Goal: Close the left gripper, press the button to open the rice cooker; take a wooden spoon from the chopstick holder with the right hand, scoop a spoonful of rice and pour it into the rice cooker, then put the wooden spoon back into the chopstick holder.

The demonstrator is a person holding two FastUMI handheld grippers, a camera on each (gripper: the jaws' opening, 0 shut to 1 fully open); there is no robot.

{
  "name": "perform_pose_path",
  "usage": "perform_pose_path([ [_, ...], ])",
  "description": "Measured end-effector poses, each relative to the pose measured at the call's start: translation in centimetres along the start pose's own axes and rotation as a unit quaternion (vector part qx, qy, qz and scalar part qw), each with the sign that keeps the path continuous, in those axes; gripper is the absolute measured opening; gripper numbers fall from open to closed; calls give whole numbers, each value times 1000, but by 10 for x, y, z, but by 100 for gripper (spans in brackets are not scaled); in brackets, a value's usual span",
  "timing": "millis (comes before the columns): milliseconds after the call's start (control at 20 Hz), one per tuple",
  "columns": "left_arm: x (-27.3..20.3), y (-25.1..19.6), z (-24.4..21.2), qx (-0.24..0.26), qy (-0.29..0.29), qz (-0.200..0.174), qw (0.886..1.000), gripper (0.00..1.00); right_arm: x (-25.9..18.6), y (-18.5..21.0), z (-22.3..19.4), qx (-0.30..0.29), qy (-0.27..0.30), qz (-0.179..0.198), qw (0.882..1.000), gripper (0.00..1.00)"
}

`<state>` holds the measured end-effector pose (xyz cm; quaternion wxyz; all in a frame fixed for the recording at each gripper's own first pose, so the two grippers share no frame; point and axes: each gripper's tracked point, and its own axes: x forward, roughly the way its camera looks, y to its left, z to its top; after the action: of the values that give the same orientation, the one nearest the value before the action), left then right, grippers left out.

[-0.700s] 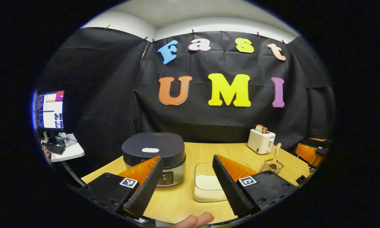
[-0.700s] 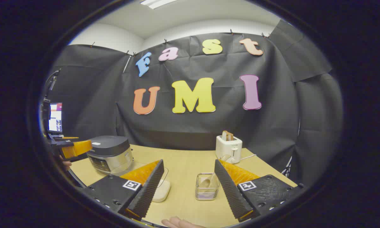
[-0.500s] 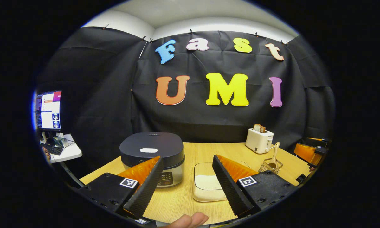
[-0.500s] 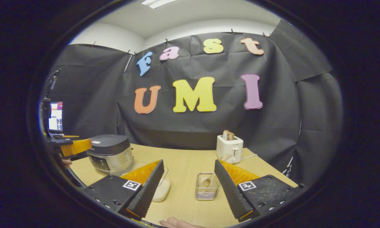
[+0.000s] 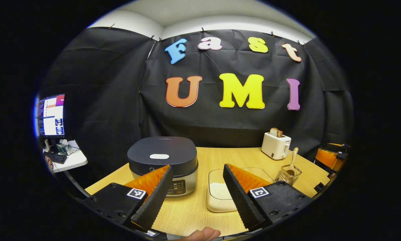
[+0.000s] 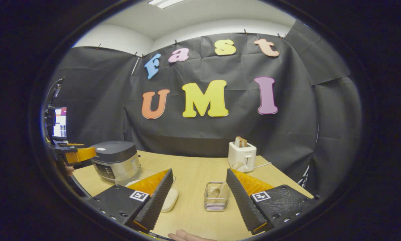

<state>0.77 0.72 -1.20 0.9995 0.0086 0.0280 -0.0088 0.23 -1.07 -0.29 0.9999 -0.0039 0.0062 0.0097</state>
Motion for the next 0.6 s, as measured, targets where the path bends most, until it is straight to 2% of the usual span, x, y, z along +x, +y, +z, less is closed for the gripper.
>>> perform_pose_path([
  [150, 8, 6, -9, 10, 20, 6, 1000, 90, -1, -2, 0, -5, -4, -2, 1000, 96],
  [450, 33, 37, 0, -9, 38, 36, 999, 61, 2, -13, 4, -3, -7, -9, 1000, 95],
  [500, 38, 41, 5, -8, 37, 38, 999, 52, 2, -14, 3, -2, -8, -10, 1000, 95],
  [550, 43, 46, 9, -5, 42, 39, 998, 53, 2, -16, 5, 0, -9, -13, 1000, 95],
  [600, 49, 51, 9, -4, 53, 40, 998, 40, 3, -19, 5, 1, -10, -15, 1000, 95],
])
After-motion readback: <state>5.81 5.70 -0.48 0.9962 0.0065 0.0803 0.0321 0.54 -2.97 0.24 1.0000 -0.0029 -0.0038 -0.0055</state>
